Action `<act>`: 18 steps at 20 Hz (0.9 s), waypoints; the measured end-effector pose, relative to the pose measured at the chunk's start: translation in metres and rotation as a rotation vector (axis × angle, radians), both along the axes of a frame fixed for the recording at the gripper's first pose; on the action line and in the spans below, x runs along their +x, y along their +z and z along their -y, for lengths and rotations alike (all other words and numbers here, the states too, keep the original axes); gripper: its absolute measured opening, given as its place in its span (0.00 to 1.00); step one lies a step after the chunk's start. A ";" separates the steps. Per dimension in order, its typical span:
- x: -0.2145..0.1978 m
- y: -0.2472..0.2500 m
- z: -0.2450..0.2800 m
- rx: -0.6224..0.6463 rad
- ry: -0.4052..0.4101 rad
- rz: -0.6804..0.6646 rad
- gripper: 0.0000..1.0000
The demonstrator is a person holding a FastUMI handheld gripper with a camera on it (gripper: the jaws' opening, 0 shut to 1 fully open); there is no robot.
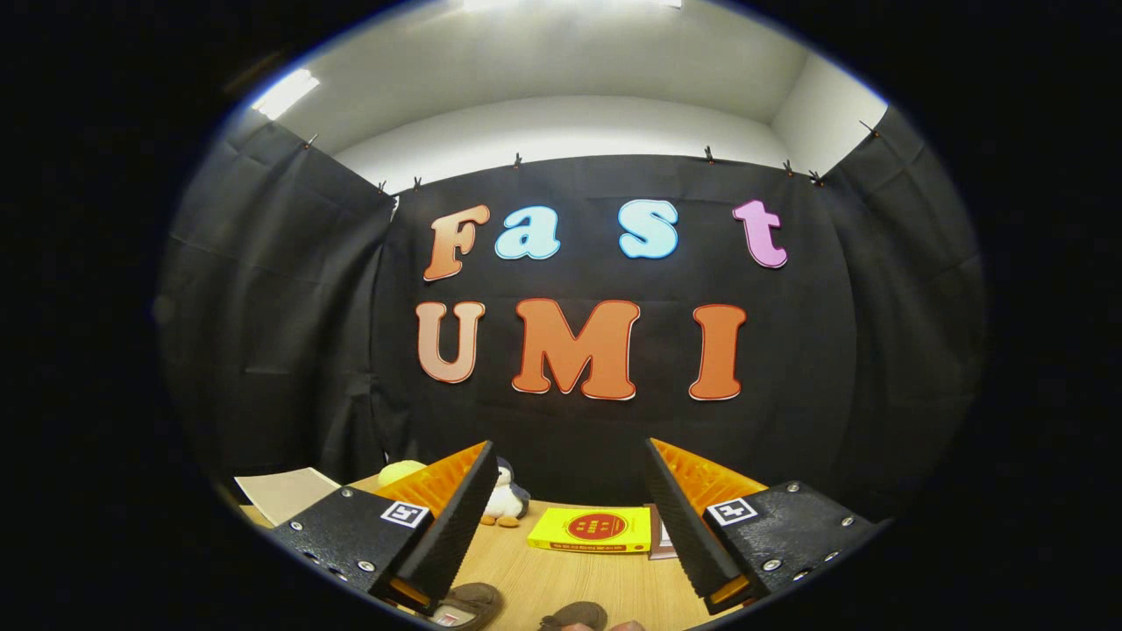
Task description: Open the storage box then place both shoes into the box .Put the left shoe in first, then the right shoe, with the right side of both shoes facing outward in a uniform manner.
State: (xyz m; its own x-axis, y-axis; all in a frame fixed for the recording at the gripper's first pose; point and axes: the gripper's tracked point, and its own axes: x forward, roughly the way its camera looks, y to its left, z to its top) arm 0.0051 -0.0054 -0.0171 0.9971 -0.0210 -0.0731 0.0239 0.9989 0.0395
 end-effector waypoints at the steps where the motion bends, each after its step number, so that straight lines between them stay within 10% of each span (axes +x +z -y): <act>1: -0.001 0.000 0.000 0.004 -0.002 -0.001 0.99; 11: -0.008 -0.031 -0.019 0.013 0.038 -0.100 0.99; 18: -0.022 -0.104 -0.098 0.216 0.261 -0.366 0.98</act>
